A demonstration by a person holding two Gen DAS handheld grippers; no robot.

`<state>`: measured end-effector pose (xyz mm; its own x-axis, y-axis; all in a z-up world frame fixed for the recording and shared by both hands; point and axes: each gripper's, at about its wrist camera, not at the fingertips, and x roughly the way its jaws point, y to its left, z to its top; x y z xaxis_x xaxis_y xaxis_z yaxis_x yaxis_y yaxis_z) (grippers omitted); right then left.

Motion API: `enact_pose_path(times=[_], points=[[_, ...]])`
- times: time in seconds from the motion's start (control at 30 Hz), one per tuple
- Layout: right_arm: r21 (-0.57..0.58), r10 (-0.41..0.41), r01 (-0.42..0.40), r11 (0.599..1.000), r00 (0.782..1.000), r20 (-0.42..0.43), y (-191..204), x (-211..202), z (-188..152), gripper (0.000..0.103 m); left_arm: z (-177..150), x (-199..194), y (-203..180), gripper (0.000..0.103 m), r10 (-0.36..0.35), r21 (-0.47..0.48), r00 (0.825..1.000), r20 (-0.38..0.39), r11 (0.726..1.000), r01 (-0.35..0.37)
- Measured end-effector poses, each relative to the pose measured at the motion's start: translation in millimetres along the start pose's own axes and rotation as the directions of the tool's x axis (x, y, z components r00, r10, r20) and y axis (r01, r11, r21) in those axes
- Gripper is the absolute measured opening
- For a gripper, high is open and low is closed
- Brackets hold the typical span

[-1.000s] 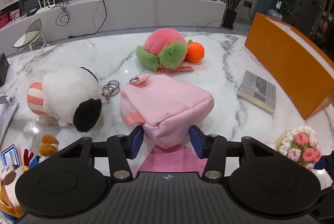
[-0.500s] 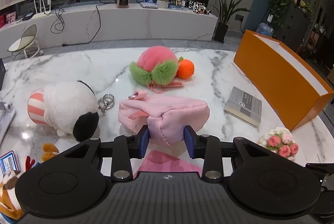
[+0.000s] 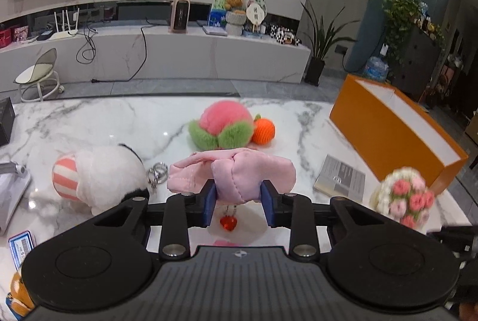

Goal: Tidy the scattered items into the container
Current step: 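Lift the pink backpack with the left gripper while the right gripper carries the bunny to the orange box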

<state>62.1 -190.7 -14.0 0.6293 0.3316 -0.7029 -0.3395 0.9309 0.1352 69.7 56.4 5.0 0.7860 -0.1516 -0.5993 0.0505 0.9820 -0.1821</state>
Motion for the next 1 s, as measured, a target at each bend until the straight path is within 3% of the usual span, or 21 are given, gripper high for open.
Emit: enact_pose_path(times=[0.33, 0.73, 1.0], points=[[-0.02, 0.015, -0.012, 1.0, 0.99, 0.143, -28.1, -8.9, 81.4, 0.055, 13.5, -12.1, -7.0, 0.037, 0.055, 0.007, 0.997, 0.046, 0.998, -0.056], [0.08, 0.032, -0.048, 0.996, 0.982, 0.188, -84.4, -5.6, 88.6, 0.055, 37.7, -24.4, -51.9, 0.035, 0.067, 0.1, 0.994, 0.084, 0.992, -0.075], [0.156, 0.042, -0.075, 0.985, 0.978, 0.204, -113.0, -18.3, 91.6, 0.055, 33.8, -0.3, -81.2, 0.034, 0.065, 0.121, 0.997, 0.031, 0.99, -0.068]])
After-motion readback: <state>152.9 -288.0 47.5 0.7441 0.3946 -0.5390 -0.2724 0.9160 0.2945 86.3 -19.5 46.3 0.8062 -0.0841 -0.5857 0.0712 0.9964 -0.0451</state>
